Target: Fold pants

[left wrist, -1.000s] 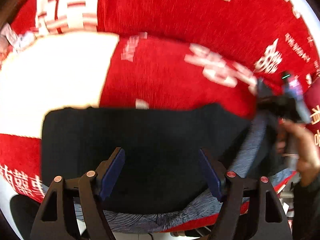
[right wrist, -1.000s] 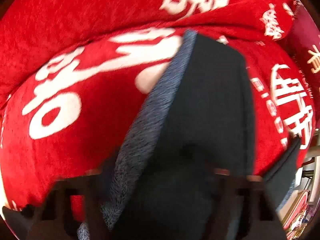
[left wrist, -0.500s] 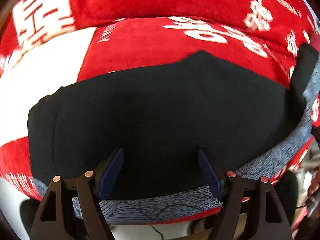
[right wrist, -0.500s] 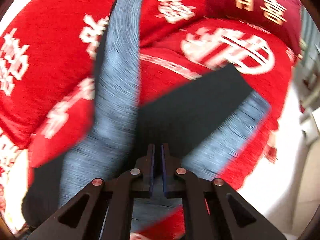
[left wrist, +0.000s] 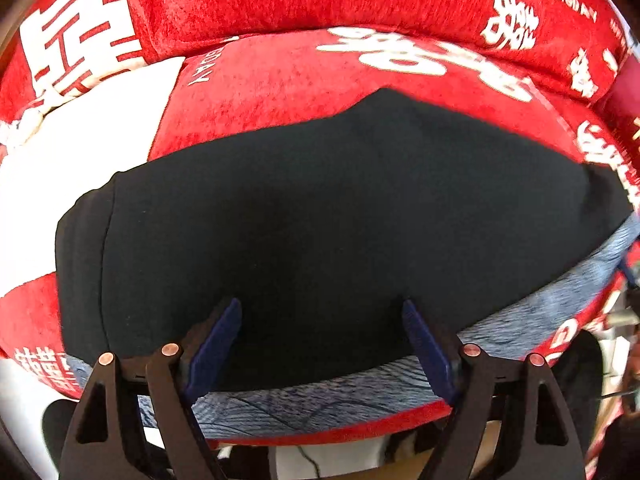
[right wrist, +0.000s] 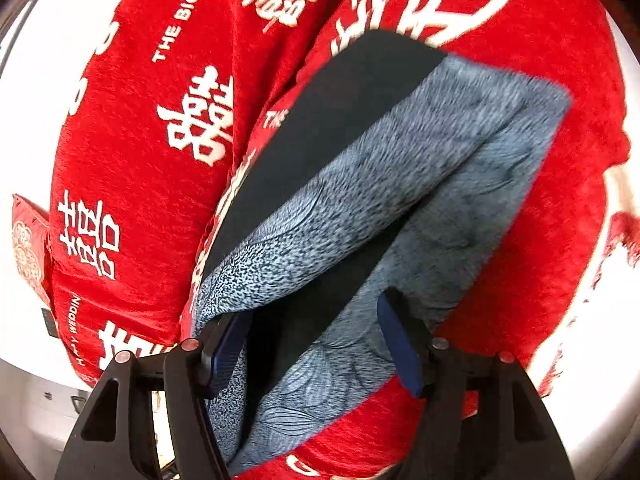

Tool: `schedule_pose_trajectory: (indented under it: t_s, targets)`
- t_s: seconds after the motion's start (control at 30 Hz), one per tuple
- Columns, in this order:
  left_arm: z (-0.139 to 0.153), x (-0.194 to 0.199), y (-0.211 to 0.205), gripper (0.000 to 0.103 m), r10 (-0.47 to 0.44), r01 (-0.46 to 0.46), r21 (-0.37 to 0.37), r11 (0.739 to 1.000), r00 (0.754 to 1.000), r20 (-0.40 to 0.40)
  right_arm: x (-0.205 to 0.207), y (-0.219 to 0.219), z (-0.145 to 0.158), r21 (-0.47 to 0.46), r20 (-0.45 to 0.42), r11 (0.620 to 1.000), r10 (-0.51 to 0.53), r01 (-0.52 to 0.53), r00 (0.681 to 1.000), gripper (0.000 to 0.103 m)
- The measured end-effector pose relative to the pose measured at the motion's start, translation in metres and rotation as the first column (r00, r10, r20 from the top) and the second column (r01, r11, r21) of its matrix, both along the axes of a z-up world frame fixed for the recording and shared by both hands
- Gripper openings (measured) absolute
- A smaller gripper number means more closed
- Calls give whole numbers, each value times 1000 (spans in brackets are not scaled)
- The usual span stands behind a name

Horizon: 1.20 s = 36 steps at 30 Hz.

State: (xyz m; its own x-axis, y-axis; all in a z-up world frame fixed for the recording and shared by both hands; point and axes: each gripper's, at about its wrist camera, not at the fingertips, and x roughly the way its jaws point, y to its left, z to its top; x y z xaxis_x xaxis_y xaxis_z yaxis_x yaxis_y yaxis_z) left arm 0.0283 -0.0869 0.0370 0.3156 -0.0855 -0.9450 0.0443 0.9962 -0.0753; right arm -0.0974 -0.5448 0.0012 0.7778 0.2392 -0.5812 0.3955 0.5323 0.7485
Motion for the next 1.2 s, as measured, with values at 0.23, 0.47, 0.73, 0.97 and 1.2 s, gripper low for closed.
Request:
schedule_pose_trajectory:
  t_s: [0.23,0.47,0.73,0.97,1.2]
  targets:
    - [-4,-4,3,83,7,-7,36,999,1000,-11,0,-14,-8,169,86,985,-51,36,995,83]
    - [-5,-4,-1,83,3,-2,52,999,1000,-7,4,-45,-6,170,139,978,-143,119,980,92]
    - [48,-2,7,83,12,-10,-26,1000,997,82,8,-45,83,-187,132,979,-56,80,990,7]
    - [-14,11,-9,87,-19,27,101,995,997,-78,19,-36,47,-414,-159,910,-97,23,983,7]
    - [3,1,-8,89,-39,41,105,994,999,-14,-6,-69,43,-423,-192,895,-239,140,952,72]
